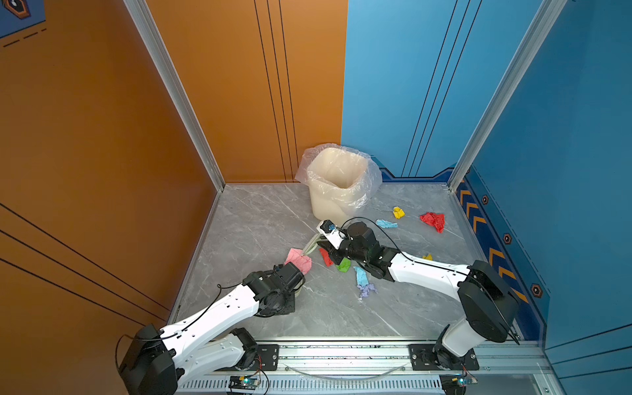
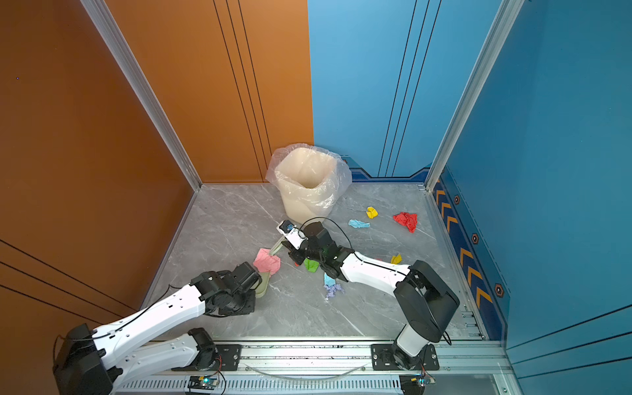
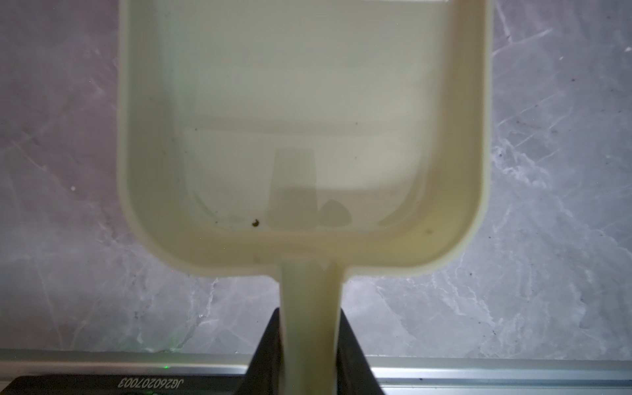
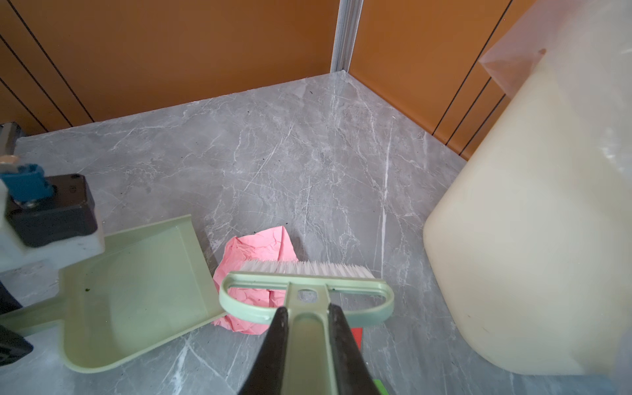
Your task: Sweep away the paper scraps from the table
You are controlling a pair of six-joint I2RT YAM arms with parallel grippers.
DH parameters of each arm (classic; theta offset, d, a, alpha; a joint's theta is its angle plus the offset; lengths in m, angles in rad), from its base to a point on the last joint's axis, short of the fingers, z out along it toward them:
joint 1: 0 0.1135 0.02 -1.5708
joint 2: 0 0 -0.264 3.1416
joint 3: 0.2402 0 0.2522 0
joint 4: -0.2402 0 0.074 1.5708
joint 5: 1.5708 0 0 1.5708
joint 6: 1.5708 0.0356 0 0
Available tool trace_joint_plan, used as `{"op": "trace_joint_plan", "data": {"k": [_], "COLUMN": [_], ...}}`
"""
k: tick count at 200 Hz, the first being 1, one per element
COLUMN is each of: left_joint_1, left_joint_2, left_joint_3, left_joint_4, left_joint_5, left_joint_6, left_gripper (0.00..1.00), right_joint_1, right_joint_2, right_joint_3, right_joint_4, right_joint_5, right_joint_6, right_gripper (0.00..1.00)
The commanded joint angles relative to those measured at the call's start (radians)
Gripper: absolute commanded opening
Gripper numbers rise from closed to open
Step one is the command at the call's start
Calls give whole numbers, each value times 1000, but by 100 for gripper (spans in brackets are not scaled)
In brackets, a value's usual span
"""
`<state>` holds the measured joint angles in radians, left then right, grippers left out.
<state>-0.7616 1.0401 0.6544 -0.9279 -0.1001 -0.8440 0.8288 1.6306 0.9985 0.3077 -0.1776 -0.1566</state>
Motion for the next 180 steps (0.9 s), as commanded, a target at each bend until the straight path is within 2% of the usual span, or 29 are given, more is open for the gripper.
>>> {"op": "trace_joint_plan", "data": {"k": [1,104,180], "left_joint_1": [-16,-32,-37], "left_joint_2": [-16,-96,-92], "left_joint_3": [-18,-8,-3], "left_joint_4": [4,2,1], "left_joint_5": [11,40,59], "left_joint_6": [-13,13,26], "left_gripper": [0,0,0], "right_joint_1": [11,39,41], "right_joint_2": [24,66,38], "right_joint_3": [41,82,86], "right_joint_4": [11,-55,-226], "right_joint_5": [25,18,-53], "right_joint_6": [5,-62,-178], "right_gripper": [0,0,0]}}
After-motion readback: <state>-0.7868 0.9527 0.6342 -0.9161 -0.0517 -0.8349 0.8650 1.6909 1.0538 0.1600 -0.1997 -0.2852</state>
